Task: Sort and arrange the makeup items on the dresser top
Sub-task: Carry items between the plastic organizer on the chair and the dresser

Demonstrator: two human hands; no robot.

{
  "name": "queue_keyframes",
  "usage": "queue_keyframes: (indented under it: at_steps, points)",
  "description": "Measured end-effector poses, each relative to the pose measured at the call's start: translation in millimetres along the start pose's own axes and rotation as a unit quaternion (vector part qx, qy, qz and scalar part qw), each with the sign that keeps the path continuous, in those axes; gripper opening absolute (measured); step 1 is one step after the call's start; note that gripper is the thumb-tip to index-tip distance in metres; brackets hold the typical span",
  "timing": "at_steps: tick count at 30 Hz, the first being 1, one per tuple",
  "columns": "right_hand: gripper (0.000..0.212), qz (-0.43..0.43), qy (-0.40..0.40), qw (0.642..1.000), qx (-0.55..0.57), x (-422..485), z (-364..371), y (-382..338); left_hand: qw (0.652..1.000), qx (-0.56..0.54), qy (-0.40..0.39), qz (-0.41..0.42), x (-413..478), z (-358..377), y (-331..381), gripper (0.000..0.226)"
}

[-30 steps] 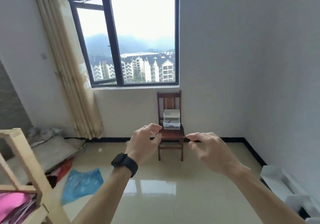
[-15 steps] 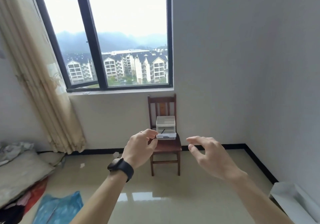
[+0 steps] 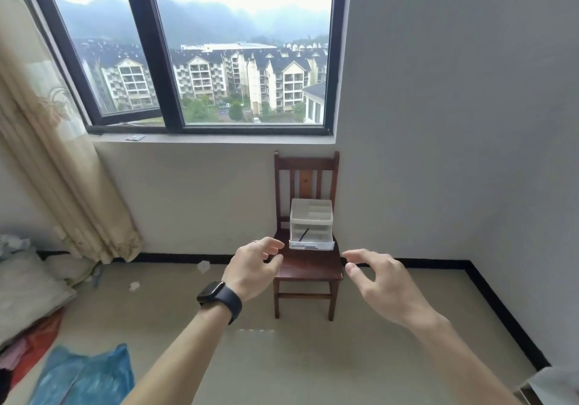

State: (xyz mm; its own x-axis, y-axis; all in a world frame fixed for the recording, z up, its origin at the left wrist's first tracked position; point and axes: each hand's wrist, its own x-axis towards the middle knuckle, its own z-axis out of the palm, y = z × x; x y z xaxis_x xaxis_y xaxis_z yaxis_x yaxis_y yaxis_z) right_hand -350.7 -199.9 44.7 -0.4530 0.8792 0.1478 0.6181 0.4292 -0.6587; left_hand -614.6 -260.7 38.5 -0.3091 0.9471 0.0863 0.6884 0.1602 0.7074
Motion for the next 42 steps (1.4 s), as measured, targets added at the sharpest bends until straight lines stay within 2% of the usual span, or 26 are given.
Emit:
queue_keyframes:
  at_steps: [6, 13, 21, 27, 36, 42]
  points:
    - [0.027, 0.067, -0.005, 0.998, 0.007, 98, 44, 21, 0.998, -0.004, -0.06, -0.012, 114, 12, -54, 0.021]
    - [0.025, 0.141, -0.035, 0.989, 0.024, 172, 99, 63, 0.991, 0.012, -0.124, -0.05, 210, 47, -108, 0.023]
    - [0.025, 0.193, -0.114, 0.974, 0.032, 273, 144, 155, 0.972, 0.05, -0.197, -0.114, 320, 130, -147, 0.025]
    - [0.022, 0.243, -0.159, 0.955, 0.068, 353, 160, 232, 0.948, 0.082, -0.233, -0.202, 391, 188, -159, 0.029]
    - [0.03, 0.236, -0.211, 0.949, 0.009, 437, 214, 325, 0.924, 0.115, -0.256, -0.261, 472, 261, -202, 0.03]
    - [0.051, 0.146, -0.254, 0.95, -0.108, 469, 278, 377, 0.936, 0.143, -0.238, -0.219, 519, 323, -255, 0.037]
